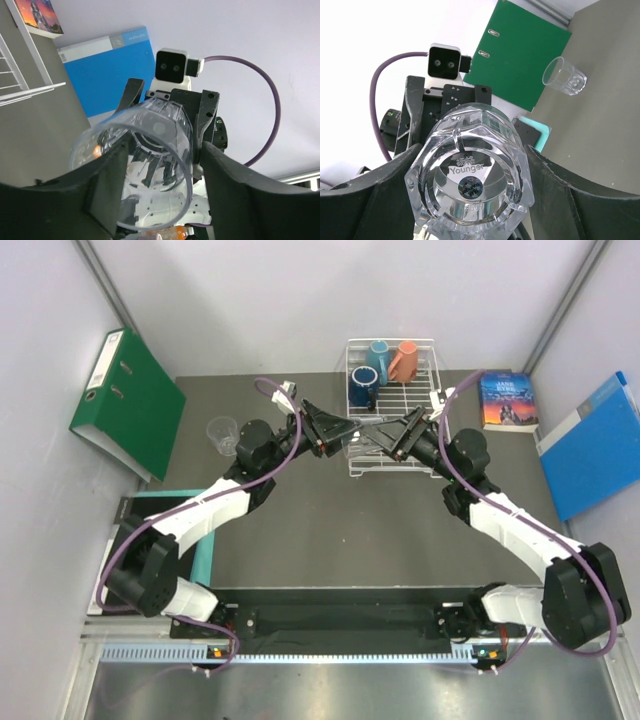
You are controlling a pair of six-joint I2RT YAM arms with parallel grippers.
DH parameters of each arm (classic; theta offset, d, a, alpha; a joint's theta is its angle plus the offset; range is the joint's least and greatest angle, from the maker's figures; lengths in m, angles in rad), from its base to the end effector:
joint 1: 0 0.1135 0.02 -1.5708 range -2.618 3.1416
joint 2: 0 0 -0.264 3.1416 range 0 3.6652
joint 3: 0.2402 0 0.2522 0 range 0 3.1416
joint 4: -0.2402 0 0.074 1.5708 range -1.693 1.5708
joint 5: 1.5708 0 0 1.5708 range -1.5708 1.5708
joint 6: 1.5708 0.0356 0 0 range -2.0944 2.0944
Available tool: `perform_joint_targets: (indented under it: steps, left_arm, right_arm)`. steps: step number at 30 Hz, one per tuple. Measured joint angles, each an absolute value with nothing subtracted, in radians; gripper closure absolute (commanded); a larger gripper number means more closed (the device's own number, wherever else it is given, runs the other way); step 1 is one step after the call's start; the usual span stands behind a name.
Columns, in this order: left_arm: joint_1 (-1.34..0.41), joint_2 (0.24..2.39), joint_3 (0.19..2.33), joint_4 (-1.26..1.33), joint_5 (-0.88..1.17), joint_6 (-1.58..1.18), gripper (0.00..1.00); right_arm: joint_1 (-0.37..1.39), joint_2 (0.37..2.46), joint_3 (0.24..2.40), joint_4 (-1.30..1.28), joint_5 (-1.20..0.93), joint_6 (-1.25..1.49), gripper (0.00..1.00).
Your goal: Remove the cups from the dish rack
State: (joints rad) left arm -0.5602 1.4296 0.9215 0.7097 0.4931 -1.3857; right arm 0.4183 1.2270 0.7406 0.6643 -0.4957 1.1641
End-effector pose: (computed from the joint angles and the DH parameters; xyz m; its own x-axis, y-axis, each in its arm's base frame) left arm 0.2700 -0.1892 0.3292 -0.8150 -0.5108 -0.2735 0.3252 -0.0126 -0.9456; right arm 0.2483 0.1289 0.3192 -0.6571 0.5920 -0.4666 -0.4591 0.1767 0.8706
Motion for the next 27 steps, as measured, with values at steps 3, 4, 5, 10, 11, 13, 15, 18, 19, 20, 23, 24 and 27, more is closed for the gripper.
perform_joint_targets:
  steps: [3, 4, 5, 10, 11, 13, 15, 18, 19, 20, 23, 24, 27]
  left_arm:
    - [-0.561, 1.439, 0.921, 0.741, 0.505, -1.396, 0.52]
    - [-0.562, 1.441, 0.921, 0.756, 0.509, -1.403, 0.55]
    - [-0.563, 1.443, 0.921, 0.77, 0.509, -1.408, 0.6]
    - [-0.564, 1.451, 0.921, 0.827, 0.523, -1.43, 0.61]
    - [-0.564, 1.452, 0.921, 0.836, 0.527, -1.433, 0.58]
    - [-0.564, 1.456, 0.921, 0.849, 0.532, -1.44, 0.56]
    - [-0.563, 1.462, 0.921, 0.861, 0.538, -1.447, 0.5]
    - [-0.562, 1.472, 0.921, 0.865, 0.544, -1.451, 0.47]
    - [-0.562, 1.479, 0.922, 0.867, 0.547, -1.454, 0.46]
    - [-0.562, 1.486, 0.922, 0.867, 0.55, -1.459, 0.46]
    - [-0.561, 1.504, 0.925, 0.868, 0.563, -1.469, 0.48]
    - [-0.561, 1.51, 0.928, 0.87, 0.568, -1.473, 0.49]
    - [-0.559, 1.526, 0.934, 0.878, 0.581, -1.485, 0.63]
  right_arm:
    - [0.419, 1.234, 0.726, 0.703, -0.507, 1.187, 1.0]
    - [0.419, 1.238, 0.724, 0.714, -0.511, 1.193, 1.0]
    - [0.419, 1.242, 0.721, 0.727, -0.515, 1.205, 1.0]
    - [0.419, 1.258, 0.71, 0.781, -0.531, 1.239, 1.0]
    - [0.419, 1.259, 0.706, 0.795, -0.535, 1.246, 1.0]
    - [0.419, 1.259, 0.698, 0.825, -0.547, 1.259, 1.0]
    - [0.419, 1.259, 0.692, 0.846, -0.56, 1.268, 1.0]
    - [0.419, 1.259, 0.679, 0.867, -0.577, 1.272, 1.0]
    - [0.419, 1.259, 0.676, 0.873, -0.578, 1.272, 1.0]
    - [0.418, 1.258, 0.673, 0.88, -0.578, 1.271, 1.0]
    - [0.416, 1.258, 0.658, 0.884, -0.577, 1.267, 1.0]
    - [0.416, 1.257, 0.653, 0.886, -0.575, 1.265, 1.0]
    - [0.416, 1.25, 0.639, 0.883, -0.573, 1.258, 1.0]
